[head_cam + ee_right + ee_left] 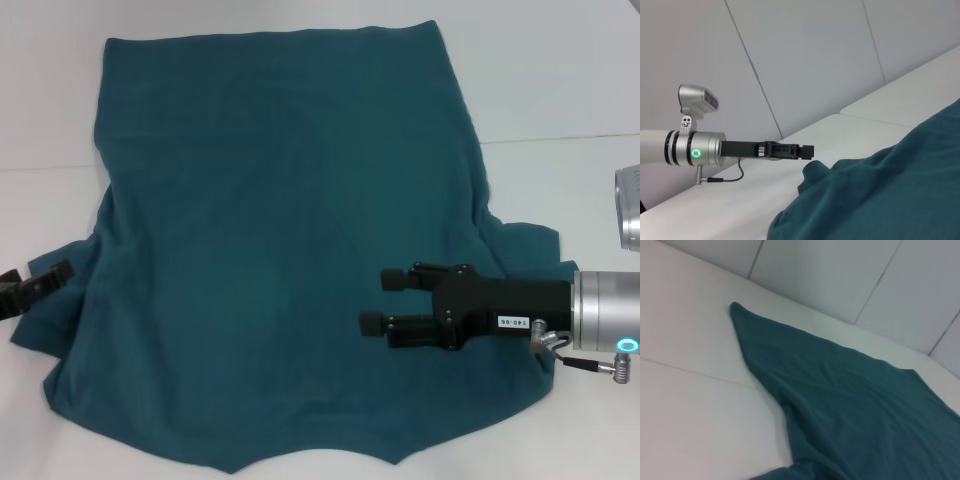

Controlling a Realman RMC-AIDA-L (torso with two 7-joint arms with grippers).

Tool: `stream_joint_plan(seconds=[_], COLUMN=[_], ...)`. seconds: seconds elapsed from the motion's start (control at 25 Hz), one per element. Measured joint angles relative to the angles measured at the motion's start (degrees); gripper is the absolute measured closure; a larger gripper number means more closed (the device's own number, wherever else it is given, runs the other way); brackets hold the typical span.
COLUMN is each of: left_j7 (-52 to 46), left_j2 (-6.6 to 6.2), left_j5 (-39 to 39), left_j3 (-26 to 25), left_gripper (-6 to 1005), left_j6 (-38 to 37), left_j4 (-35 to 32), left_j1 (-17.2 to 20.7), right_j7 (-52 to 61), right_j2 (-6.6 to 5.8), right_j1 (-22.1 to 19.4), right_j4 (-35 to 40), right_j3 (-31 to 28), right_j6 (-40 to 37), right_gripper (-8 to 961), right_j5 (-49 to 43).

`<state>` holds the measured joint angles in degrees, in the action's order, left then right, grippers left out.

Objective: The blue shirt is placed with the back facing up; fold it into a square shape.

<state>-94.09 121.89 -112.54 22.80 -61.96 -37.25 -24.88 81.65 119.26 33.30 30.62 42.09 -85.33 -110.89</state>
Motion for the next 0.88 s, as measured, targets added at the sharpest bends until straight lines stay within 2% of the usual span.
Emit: stream_joint_plan(seconds=[0.88], left_j7=[-0.64], left_j2=[0.42], left_j5=[-3.17], left_j3=[1.18], left_gripper=[126], left_j6=[-0.12], left_j4=[0.25], left_j1=[0.0], right_j7=[0.0], right_j2=[-0.01], right_j1=[-0.08], right_j4=[0.1], right_j3=[-0.46], right_j6=[0.09], right_gripper=[56], right_j5=[-0.03])
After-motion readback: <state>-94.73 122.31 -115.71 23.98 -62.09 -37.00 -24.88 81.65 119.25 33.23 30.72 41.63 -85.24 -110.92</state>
